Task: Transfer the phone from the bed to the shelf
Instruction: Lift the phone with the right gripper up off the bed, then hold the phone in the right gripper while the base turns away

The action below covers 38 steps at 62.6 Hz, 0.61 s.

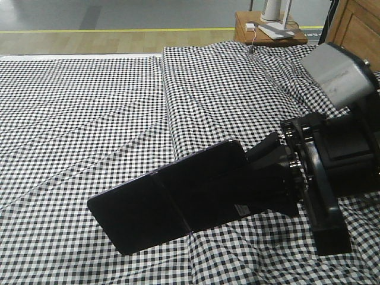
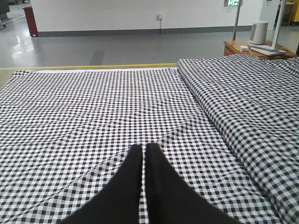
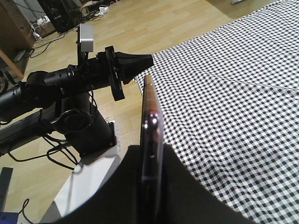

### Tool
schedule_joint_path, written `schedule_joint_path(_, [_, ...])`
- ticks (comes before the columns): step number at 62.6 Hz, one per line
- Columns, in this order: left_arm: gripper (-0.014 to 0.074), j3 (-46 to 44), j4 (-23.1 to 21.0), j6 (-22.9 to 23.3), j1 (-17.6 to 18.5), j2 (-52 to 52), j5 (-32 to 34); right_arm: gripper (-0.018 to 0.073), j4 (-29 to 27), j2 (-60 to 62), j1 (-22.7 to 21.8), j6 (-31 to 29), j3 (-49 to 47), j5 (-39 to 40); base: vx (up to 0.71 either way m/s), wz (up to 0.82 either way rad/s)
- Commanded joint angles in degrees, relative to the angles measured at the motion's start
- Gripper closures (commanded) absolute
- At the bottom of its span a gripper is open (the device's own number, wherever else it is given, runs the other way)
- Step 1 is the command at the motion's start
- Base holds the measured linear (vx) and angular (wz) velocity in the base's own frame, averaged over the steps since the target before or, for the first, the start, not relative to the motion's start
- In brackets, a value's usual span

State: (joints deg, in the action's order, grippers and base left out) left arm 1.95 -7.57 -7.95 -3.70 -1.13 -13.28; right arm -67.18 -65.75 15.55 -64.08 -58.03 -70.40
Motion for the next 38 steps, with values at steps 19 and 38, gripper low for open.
schedule_joint_path(19, [0.0596, 0.14, -0.36, 0.22, -0.06, -0.38, 4.18, 0.0561, -5.62, 1.12, 0.04, -0.17, -1.47, -3.54, 0.00, 0.00])
schedule_joint_path(38, [0.0596, 0.14, -0.36, 0.22, -0.06, -0.38, 4.18, 0.0561, -5.62, 1.12, 0.04, -0.17, -1.47, -3.54, 0.00, 0.00])
